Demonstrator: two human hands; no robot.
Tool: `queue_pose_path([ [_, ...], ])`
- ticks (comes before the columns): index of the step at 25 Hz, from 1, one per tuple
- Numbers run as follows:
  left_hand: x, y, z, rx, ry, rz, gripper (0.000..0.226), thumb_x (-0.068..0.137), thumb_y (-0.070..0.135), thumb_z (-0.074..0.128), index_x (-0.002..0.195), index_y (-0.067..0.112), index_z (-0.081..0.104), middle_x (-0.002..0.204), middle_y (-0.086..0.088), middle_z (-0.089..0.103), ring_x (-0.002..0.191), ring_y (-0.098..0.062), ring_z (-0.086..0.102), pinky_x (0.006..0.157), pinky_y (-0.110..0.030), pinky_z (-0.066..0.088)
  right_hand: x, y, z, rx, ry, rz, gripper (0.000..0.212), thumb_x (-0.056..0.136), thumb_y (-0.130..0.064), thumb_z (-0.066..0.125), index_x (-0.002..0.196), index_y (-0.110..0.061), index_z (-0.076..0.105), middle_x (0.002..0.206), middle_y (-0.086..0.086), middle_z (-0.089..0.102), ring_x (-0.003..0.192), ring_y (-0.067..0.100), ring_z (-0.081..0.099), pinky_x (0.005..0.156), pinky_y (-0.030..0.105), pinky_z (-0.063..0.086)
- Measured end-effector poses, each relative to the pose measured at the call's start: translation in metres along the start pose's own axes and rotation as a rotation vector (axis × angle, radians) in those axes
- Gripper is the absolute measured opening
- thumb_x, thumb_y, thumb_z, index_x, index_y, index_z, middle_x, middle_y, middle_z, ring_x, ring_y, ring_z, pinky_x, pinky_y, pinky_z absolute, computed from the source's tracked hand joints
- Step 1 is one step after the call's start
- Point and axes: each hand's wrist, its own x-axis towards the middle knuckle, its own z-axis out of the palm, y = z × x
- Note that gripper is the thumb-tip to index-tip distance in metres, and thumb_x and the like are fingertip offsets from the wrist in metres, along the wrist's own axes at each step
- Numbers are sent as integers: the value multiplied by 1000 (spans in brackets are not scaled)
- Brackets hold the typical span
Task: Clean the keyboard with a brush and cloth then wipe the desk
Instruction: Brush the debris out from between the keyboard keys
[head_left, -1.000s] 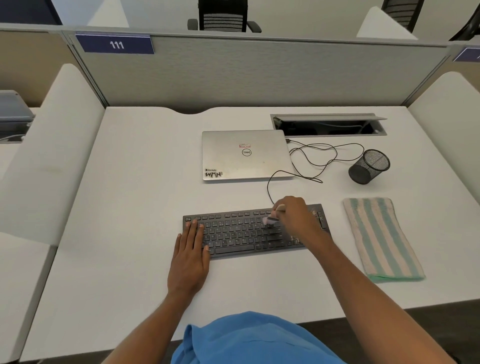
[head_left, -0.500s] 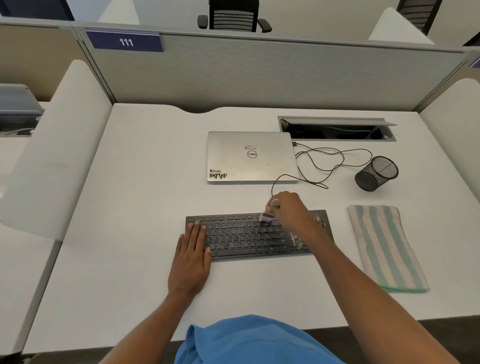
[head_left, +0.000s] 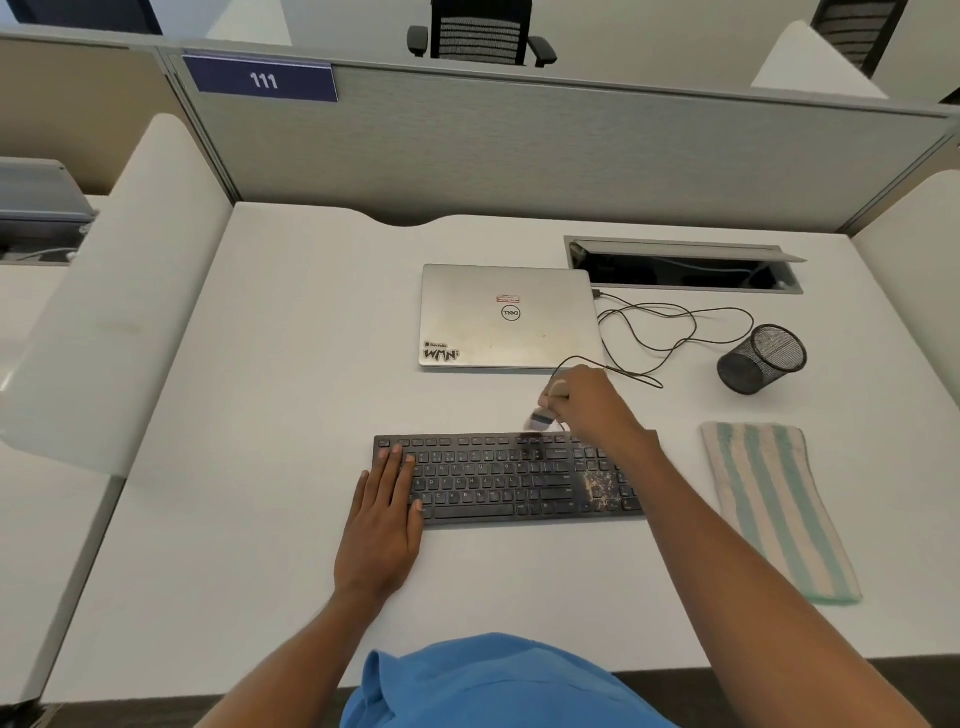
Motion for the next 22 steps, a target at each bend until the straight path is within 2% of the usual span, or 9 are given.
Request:
queue_pose_path([
  [3,0,0,1,4,-5,1,61,109,34,32,167,13,27,176,-3,18,164,-18,8,131,-43,14,8,-1,4,-65,-79,-1,19,94,-7,64,81,0,76,98,9,74,76,11,61,62,17,42],
  [4,0,-1,1,5,-5,2,62,109,34,32,167,13,27,176,-3,18,164,-19,8,131,-43,14,8,2,1,-116,-94,-3,18,95,-8,64,89,3,76,102,9,74,79,11,60,66,15,43],
  [6,0,-2,1,1,-6,-1,62,109,33,33,167,13,26,176,-3,17,164,-19,8,131,-43,14,5,12,-6,-188,-72,36,19,97,-15,62,94,-1,74,97,9,72,80,18,61,73,22,47],
  [9,-1,-1,1,2,-13,-9,62,109,33,33,167,14,25,176,-3,17,164,-18,8,131,-43,14,1,25,-17,-218,-31,91,17,96,-18,61,83,-9,68,77,5,64,70,18,59,65,25,45],
  [11,-1,-1,2,7,-18,-10,62,109,34,33,167,14,25,176,-3,17,164,-18,8,131,-42,14,2,21,-17,-152,-29,104,27,94,-4,58,69,-10,58,68,5,55,58,9,53,60,25,41],
  [14,0,-2,2,17,-18,-11,62,109,34,33,167,14,24,176,-2,17,164,-18,8,131,-42,13,7,14,-12,-110,-27,49,41,90,4,59,51,-5,54,74,8,64,61,10,55,59,24,36],
  [17,0,-2,1,19,-20,-8,62,109,34,32,167,14,24,177,-2,16,164,-18,8,130,-41,13,6,19,-8,-183,-72,27,53,93,-2,64,45,-20,49,77,2,64,61,5,52,56,17,33],
  [20,0,-1,1,29,-27,-15,63,109,34,32,168,14,22,177,-2,14,164,-18,6,130,-42,13,0,38,-20,-224,-14,88,31,95,-2,61,65,-6,66,78,6,66,56,3,54,45,9,36],
  [22,0,-1,2,32,-27,-15,63,109,35,31,168,14,22,177,-2,14,164,-18,6,130,-42,13,-3,45,-30,-160,34,160,18,95,-7,60,80,-4,69,82,9,68,59,10,58,49,15,42],
])
